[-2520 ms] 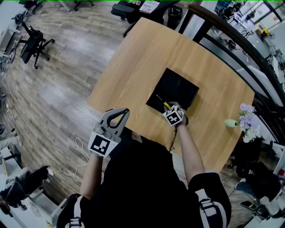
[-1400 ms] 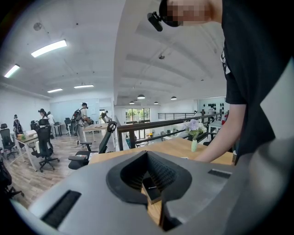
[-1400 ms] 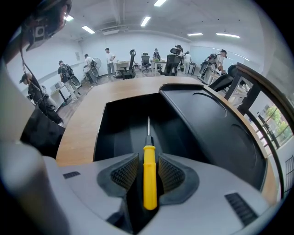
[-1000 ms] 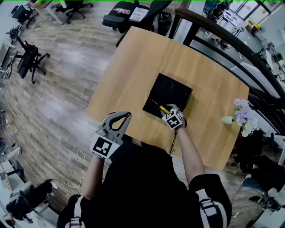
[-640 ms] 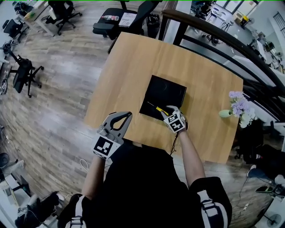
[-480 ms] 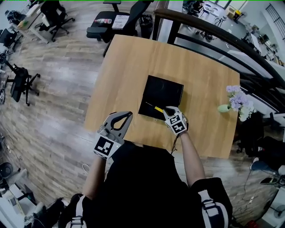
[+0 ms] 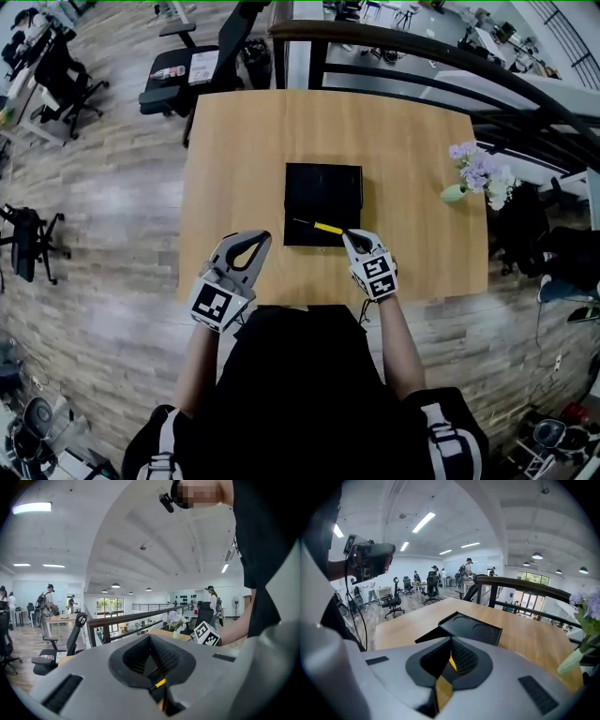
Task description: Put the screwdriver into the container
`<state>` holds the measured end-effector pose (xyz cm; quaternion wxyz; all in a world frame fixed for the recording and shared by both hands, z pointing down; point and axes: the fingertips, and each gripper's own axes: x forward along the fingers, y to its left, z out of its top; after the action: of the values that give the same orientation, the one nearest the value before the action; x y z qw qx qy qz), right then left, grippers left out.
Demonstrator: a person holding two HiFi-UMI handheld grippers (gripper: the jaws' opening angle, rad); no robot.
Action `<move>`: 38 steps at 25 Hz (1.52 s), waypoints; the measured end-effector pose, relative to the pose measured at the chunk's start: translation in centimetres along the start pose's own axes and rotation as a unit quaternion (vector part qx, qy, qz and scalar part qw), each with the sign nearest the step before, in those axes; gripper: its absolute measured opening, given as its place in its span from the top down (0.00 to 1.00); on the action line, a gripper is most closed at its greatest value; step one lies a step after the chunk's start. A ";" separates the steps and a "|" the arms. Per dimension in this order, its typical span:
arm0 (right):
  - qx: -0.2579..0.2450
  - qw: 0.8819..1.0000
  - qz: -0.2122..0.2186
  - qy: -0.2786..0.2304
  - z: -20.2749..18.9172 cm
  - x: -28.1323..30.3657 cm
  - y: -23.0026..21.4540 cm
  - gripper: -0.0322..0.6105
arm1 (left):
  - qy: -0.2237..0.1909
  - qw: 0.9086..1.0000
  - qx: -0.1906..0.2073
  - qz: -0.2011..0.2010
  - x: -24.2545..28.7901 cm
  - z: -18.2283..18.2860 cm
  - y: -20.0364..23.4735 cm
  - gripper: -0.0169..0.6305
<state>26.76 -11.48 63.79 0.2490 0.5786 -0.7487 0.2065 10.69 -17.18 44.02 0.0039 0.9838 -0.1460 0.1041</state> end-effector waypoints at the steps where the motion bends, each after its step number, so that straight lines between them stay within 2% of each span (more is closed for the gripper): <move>1: 0.005 1.000 -0.008 -0.005 0.4 -0.6 0.1 0.90 | -0.002 1.000 0.002 -0.009 0.3 0.2 0.1 0.94; 9: 0.014 0.998 -0.056 -0.038 3.3 -3.2 0.6 0.90 | -0.015 0.998 0.014 -0.065 1.3 1.0 -0.1 0.94; 19: 0.018 0.994 -0.084 -0.074 6.5 -4.9 3.0 0.90 | -0.012 0.996 0.023 -0.091 -0.7 -0.1 0.3 0.94; 27: 0.013 0.991 -0.108 -0.077 6.7 -5.4 5.9 0.90 | -0.014 0.994 0.024 -0.109 -3.8 -0.9 0.1 0.94; 35: 0.010 0.989 -0.127 -0.078 6.1 -5.3 10.2 0.90 | 0.007 0.992 0.025 -0.120 -8.5 -3.3 -0.1 0.94; 38: 0.011 0.987 -0.137 -0.083 6.2 -5.6 11.6 0.90 | -0.002 0.992 0.026 -0.124 -9.7 -3.4 -0.1 0.94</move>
<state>15.83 -8.07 55.25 0.2052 0.6933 -0.6784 0.1300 0.92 -14.14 45.36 -0.0086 0.9943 -0.0199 0.1046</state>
